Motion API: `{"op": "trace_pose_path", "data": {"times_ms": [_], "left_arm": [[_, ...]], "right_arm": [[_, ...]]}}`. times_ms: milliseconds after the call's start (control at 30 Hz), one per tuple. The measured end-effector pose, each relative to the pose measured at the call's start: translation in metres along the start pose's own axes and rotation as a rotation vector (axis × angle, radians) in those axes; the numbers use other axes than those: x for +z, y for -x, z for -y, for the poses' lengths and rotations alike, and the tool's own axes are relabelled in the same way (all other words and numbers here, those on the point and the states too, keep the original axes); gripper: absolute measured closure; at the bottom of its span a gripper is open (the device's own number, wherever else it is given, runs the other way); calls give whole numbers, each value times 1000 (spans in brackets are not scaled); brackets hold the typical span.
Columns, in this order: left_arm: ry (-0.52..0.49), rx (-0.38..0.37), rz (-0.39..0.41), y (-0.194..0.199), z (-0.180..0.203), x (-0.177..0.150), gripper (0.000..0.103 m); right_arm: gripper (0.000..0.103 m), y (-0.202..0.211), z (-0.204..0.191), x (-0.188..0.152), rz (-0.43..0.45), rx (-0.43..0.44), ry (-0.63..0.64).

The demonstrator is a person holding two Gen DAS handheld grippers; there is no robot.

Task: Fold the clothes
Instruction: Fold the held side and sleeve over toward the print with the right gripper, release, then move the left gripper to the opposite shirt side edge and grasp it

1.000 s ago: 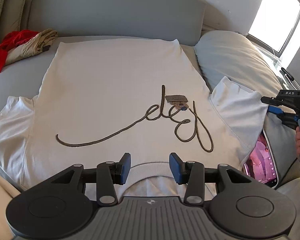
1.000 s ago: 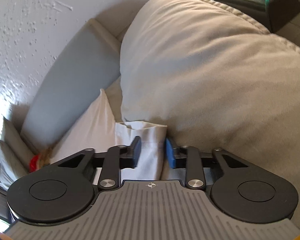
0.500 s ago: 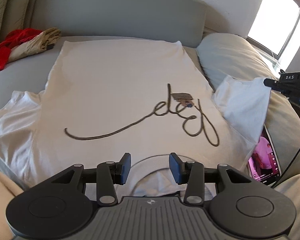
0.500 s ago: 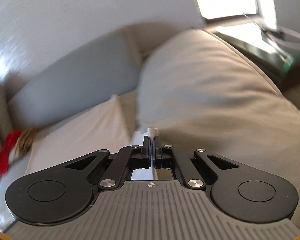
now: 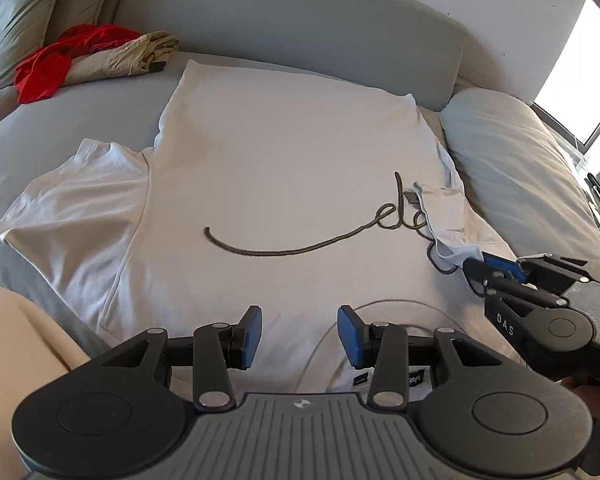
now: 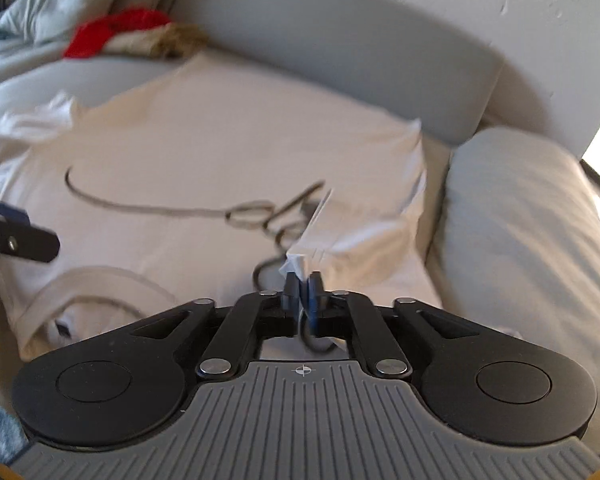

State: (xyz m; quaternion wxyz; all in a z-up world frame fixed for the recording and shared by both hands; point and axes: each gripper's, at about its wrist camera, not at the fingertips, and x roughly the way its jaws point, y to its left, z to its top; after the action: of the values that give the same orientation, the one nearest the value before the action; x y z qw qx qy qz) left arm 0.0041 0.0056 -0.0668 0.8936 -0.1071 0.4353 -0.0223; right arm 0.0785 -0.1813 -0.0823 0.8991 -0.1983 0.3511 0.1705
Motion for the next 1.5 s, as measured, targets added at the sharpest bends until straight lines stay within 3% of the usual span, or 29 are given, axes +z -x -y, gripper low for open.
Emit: {"op": "trace_pose_path", "data": {"times_ms": [67,133,200,300,367,467,567,800,1000,1133,1233,1300,1333,1433,1500], "left_arm": [[4,0,-5,-1,-2,0,62],[8,7,-10,0,-4,1,62],[3,29,-12,0,-6,3,62],[11,83,2,-1,-9,4,63],[23,95,3,-2,-11,5,64],[10,104,-5,-4,-11,4,64],[1,99,-19,-5,-12,0,64],[16,87,-34,-7,-18,-3,64],[62,104,-22,3,-31,-4,64],[155,140,-12,17,-55,-7,63],[272,151,31,32,-86,-6,63],[371,147,78,41,-111,-4,64],[423,145,103,45,-124,-3,65],[587,133,146,52,-161,-1,66],[691,98,159,49,-182,0,66]], "right_arm": [[72,6,10,-2,-7,28,-57],[66,19,29,0,5,82,-165],[67,31,51,0,30,127,-310],[75,28,79,8,37,126,-507],[74,9,80,12,8,95,-537],[73,-32,72,16,-75,23,-538],[73,-58,52,13,-162,-31,-460],[74,-31,23,5,-183,-54,-284],[74,-10,20,16,-141,-103,-261],[76,-30,19,14,-215,-86,-279],[85,-13,2,9,-237,-81,-210],[85,6,-3,8,-239,4,-210],[82,18,-3,8,-223,56,-236],[55,51,-4,16,-124,164,-311],[52,68,-4,24,-54,221,-370]]}}
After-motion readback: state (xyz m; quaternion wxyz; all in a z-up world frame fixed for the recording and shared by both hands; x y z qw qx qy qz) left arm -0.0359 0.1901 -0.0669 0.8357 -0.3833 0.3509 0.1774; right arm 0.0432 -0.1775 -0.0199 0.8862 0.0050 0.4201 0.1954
